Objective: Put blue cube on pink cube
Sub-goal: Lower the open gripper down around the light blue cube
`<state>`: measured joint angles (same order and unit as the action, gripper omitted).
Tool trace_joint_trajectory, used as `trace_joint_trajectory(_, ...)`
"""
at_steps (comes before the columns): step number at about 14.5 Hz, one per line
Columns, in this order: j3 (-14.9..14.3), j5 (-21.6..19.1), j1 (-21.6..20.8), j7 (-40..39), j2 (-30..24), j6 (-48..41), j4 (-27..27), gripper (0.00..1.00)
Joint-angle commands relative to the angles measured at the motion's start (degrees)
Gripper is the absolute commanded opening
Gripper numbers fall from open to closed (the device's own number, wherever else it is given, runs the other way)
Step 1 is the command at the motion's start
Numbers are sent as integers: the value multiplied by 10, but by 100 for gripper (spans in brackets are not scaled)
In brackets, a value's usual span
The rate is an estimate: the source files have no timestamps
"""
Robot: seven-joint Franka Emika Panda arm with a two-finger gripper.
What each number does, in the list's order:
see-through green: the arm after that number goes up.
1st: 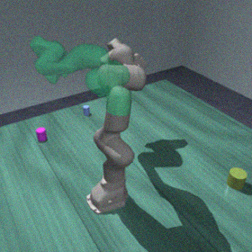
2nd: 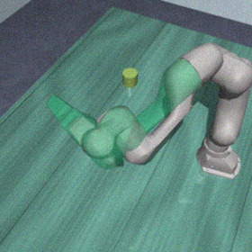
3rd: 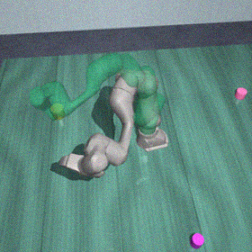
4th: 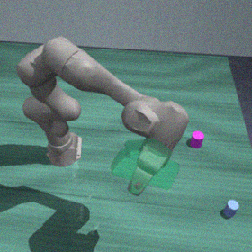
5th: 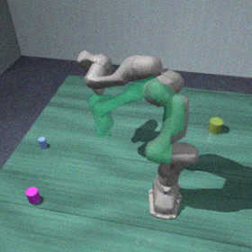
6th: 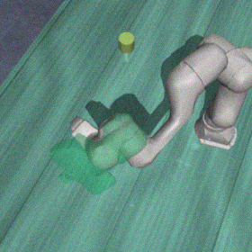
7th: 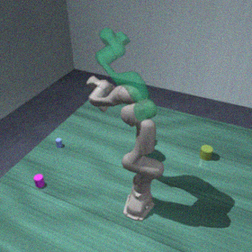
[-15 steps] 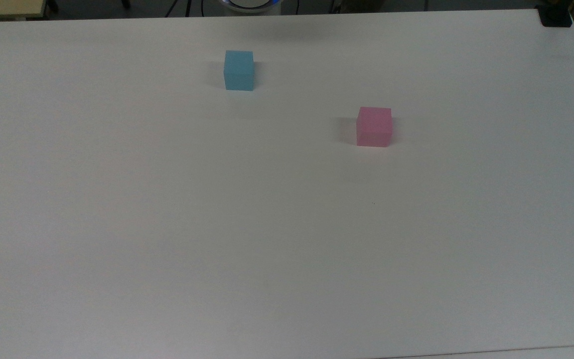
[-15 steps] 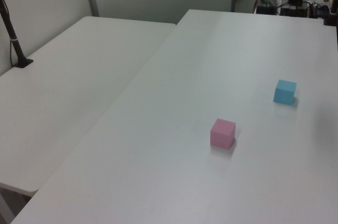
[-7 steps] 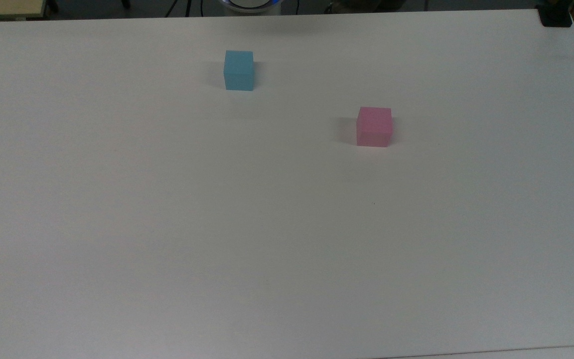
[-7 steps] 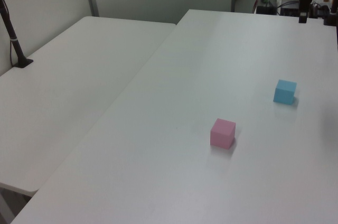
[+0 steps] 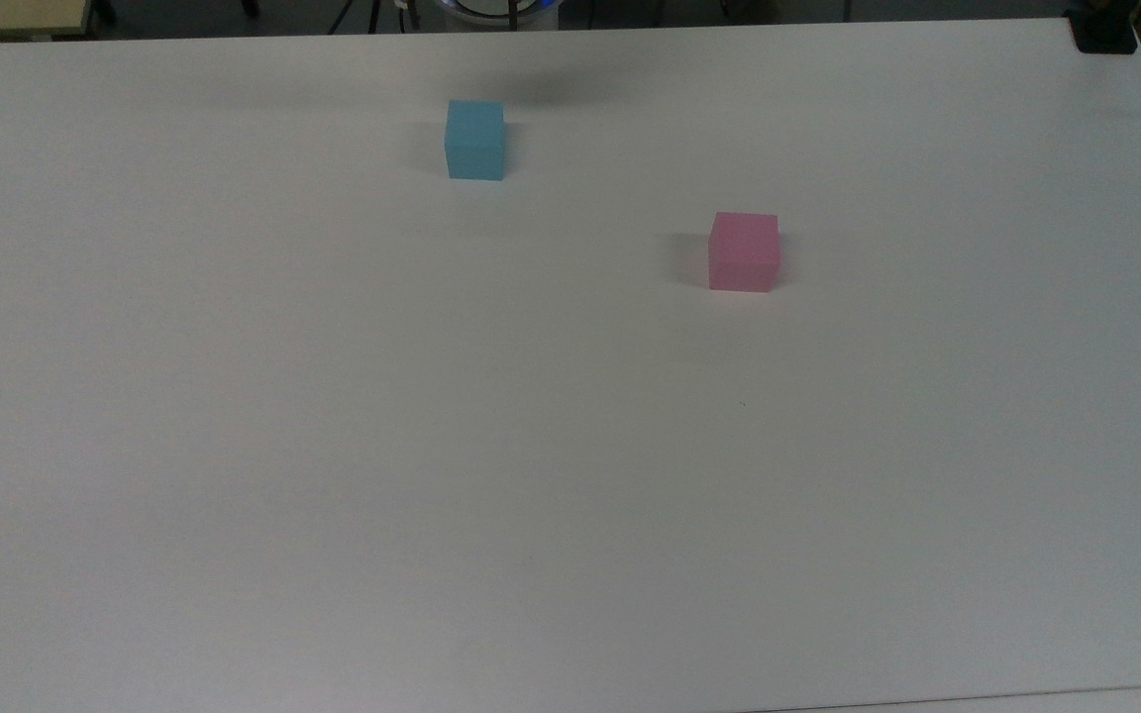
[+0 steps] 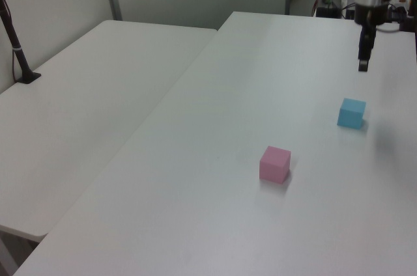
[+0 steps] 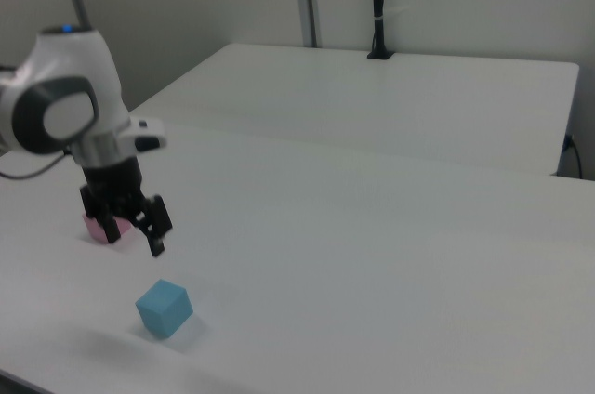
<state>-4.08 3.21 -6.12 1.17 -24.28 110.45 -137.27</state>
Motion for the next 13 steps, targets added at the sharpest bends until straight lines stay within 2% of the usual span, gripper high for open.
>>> trace_joint_trajectory(1, 0, 25, -4, 34, 34, 96, -58, 100)
trace_joint_trajectory(4, 0, 58, -6, 89, 72, 170, -84, 100)
trace_joint_trajectory(13, 0, 59, -16, 115, 106, 243, -123, 100)
